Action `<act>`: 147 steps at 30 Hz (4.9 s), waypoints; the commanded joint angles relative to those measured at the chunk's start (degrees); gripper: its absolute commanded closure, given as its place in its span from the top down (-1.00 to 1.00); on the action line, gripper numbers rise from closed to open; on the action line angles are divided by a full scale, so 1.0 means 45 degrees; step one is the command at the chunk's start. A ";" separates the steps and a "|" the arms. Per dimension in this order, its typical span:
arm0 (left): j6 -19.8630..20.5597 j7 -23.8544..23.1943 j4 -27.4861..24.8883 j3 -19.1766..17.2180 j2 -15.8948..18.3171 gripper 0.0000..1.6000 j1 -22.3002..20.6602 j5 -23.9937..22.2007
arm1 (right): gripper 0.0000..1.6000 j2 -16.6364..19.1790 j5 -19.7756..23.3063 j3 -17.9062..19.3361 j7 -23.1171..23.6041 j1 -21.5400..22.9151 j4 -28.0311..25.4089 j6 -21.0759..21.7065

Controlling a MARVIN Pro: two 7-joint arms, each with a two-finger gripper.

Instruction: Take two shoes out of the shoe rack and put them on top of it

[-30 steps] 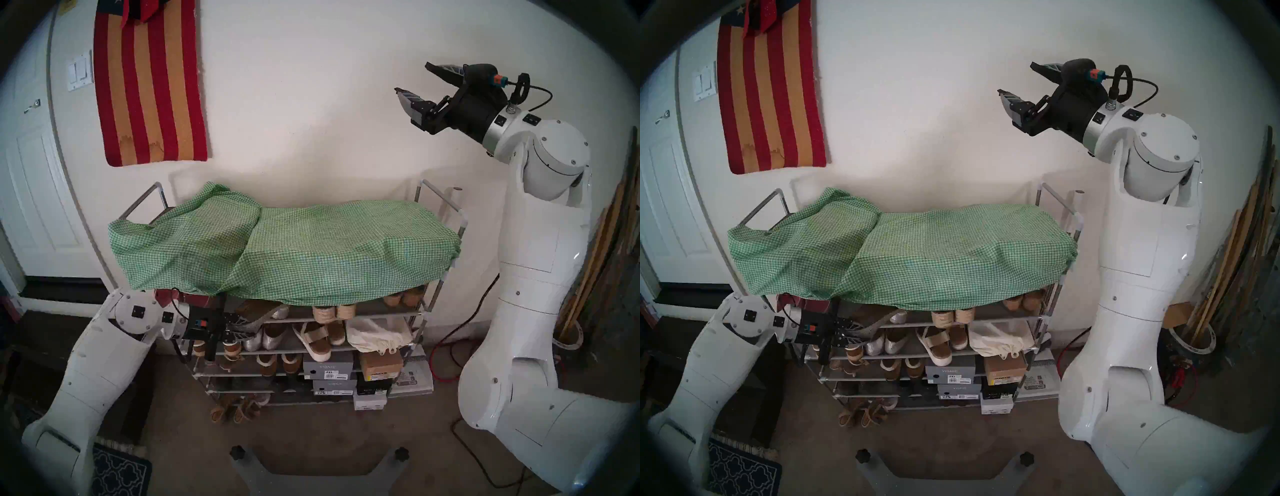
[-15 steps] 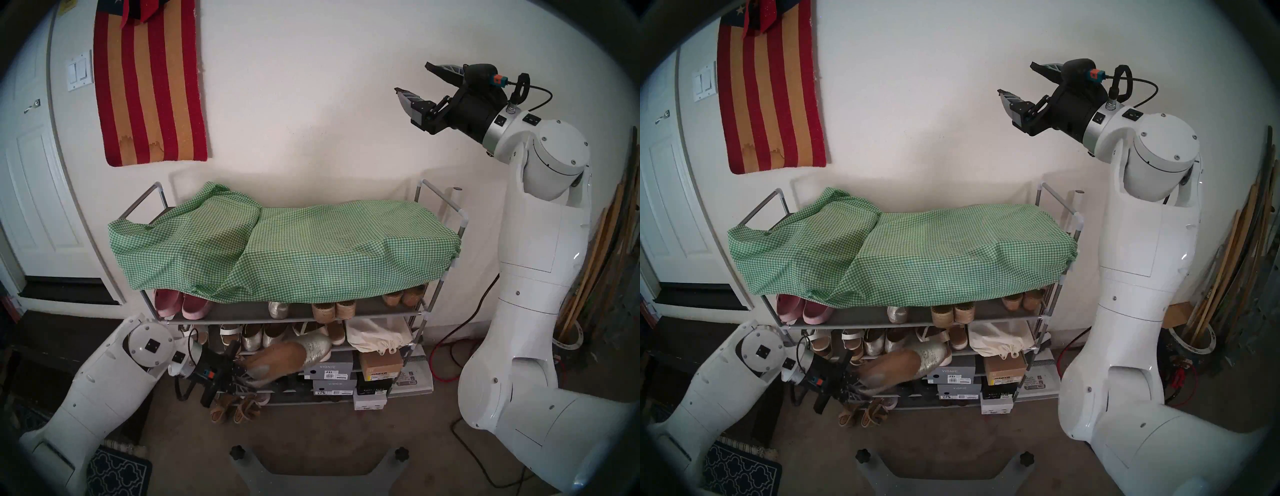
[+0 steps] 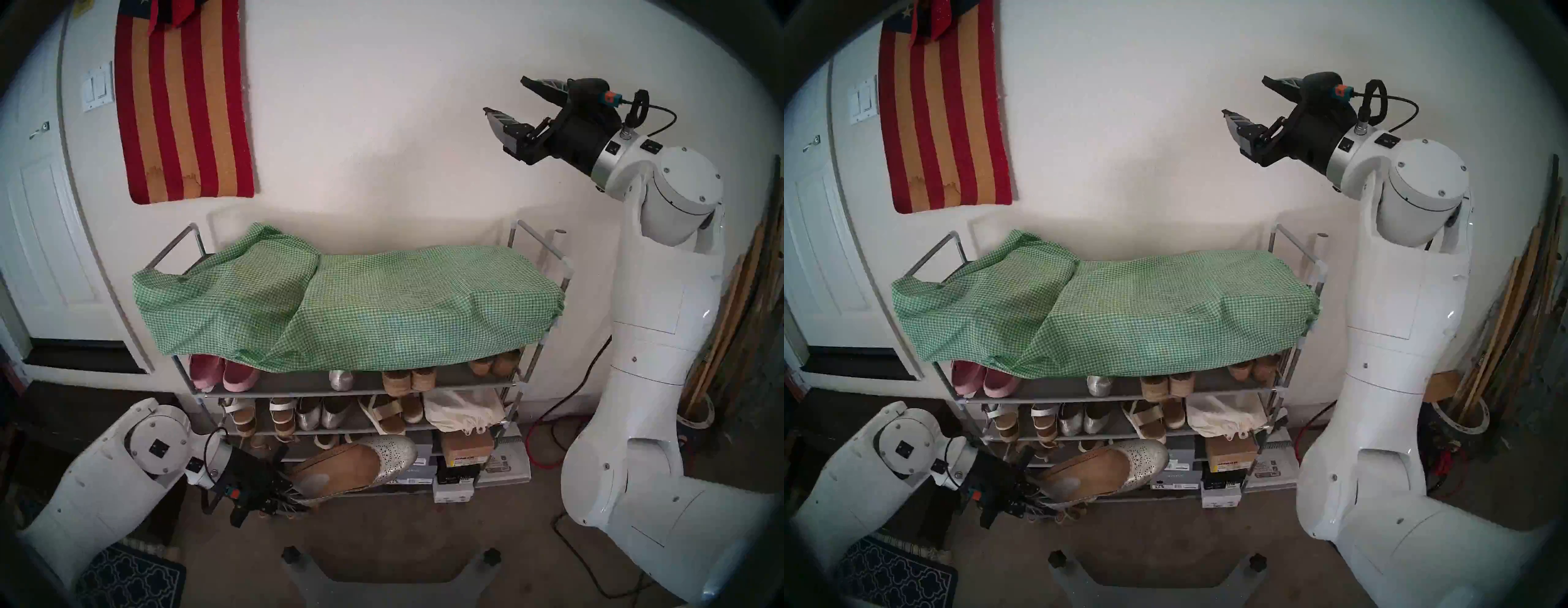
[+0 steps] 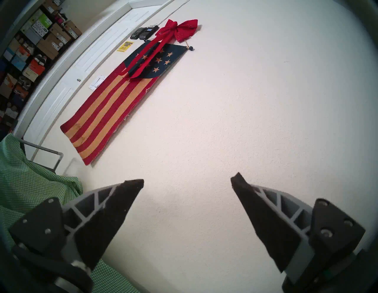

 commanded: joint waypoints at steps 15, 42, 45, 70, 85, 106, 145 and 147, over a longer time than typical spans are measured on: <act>-0.0526 0.0840 -0.3285 -0.3960 0.3277 -1.00 0.2422 -0.3703 | 1.00 -0.0004 0.0004 -0.0008 0.0009 -0.0016 0.0001 0.0002; 0.3463 0.3565 -0.0192 -0.5851 0.4368 -1.00 -0.1205 -0.5511 | 1.00 -0.0004 0.0003 -0.0008 0.0007 -0.0015 0.0002 0.0001; 0.4023 0.4182 0.0185 -0.5277 0.4828 -1.00 -0.1660 -0.5488 | 1.00 -0.0004 0.0003 -0.0008 0.0007 -0.0015 0.0002 0.0001; 0.7285 0.5269 0.0505 -0.3141 0.6412 -1.00 -0.4805 -0.5783 | 1.00 -0.0004 0.0001 -0.0007 0.0003 -0.0010 0.0004 0.0001; 0.8069 0.5358 0.0203 -0.1906 0.6133 -1.00 -0.5744 -0.5820 | 1.00 -0.0003 0.0001 -0.0006 0.0001 -0.0008 0.0004 0.0001; 0.9403 0.5824 0.0690 0.0323 0.4285 -1.00 -0.7429 -0.5558 | 1.00 -0.0003 0.0001 -0.0006 -0.0001 -0.0008 0.0004 0.0001; 0.9867 0.1974 0.1305 0.2561 0.4090 1.00 -1.2355 -0.2455 | 1.00 -0.0004 0.0001 -0.0008 -0.0001 -0.0010 0.0005 0.0001; 0.9408 0.1174 0.1049 0.2738 0.4557 1.00 -1.2624 -0.2450 | 1.00 -0.0004 0.0002 -0.0008 0.0000 -0.0011 0.0004 0.0001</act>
